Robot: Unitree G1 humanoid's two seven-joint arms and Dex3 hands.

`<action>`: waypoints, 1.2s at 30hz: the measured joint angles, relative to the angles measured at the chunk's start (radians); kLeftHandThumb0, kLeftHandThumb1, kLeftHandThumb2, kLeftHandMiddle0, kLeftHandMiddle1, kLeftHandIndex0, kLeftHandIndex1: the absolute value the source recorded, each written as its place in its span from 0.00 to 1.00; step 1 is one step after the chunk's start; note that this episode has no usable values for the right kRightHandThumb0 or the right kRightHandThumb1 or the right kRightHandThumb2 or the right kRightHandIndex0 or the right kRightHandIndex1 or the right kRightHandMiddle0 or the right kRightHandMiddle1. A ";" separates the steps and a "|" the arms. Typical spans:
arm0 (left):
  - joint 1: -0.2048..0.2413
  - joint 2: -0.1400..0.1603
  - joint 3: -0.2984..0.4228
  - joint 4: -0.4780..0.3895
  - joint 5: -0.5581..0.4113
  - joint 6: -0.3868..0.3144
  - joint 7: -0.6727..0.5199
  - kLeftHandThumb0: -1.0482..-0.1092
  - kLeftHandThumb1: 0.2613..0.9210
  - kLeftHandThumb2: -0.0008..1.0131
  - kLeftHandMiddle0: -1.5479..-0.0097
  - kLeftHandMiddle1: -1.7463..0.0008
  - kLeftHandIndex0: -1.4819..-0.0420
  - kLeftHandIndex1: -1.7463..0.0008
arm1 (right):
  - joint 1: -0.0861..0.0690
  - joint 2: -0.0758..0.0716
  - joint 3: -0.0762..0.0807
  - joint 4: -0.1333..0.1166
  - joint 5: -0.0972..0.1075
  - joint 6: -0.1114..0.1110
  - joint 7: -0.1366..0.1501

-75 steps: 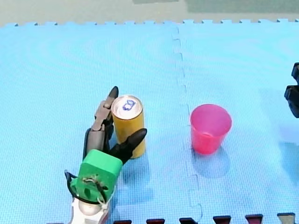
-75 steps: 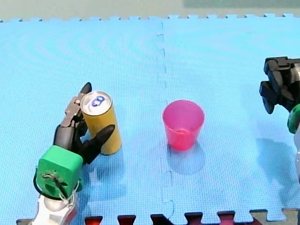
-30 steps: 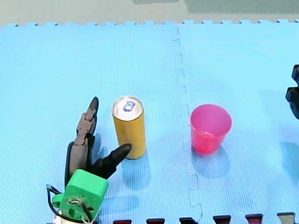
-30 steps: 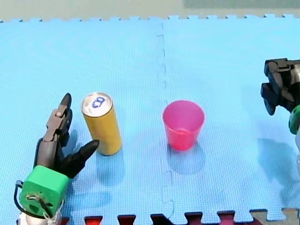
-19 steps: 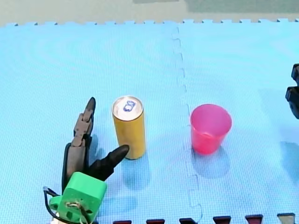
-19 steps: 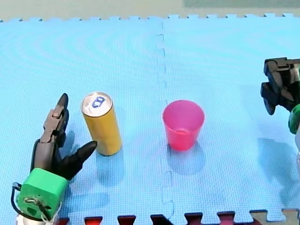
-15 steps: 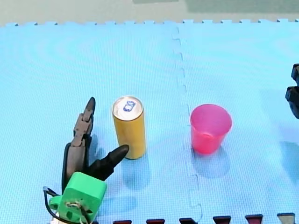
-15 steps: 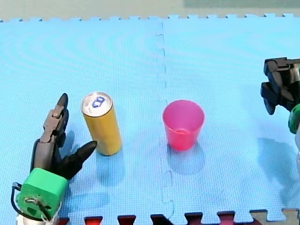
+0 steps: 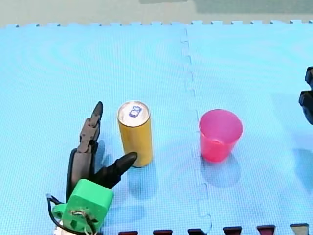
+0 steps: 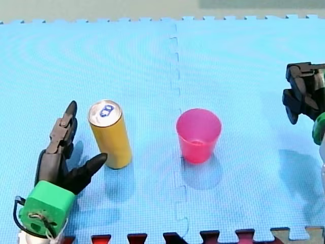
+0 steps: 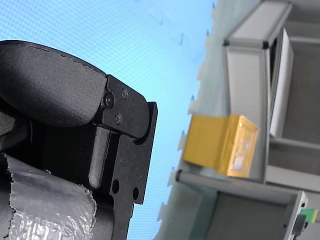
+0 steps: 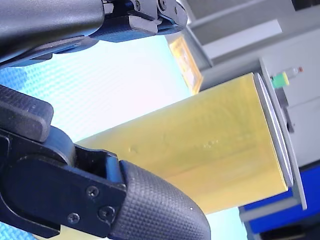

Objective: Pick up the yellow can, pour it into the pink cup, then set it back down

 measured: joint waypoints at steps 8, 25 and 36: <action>-0.005 -0.004 0.006 -0.002 -0.020 0.002 -0.038 0.00 0.99 0.04 0.89 0.99 0.92 1.00 | -0.001 0.001 -0.003 0.001 0.001 0.002 0.000; -0.008 -0.019 0.020 -0.057 -0.083 0.037 -0.135 0.00 0.96 0.01 0.88 0.99 0.90 0.99 | -0.002 0.002 -0.006 0.002 0.001 0.003 -0.001; 0.004 -0.021 0.023 -0.090 -0.090 0.065 -0.154 0.00 0.96 0.00 0.88 0.99 0.90 1.00 | -0.002 0.002 -0.012 0.005 0.008 0.002 0.004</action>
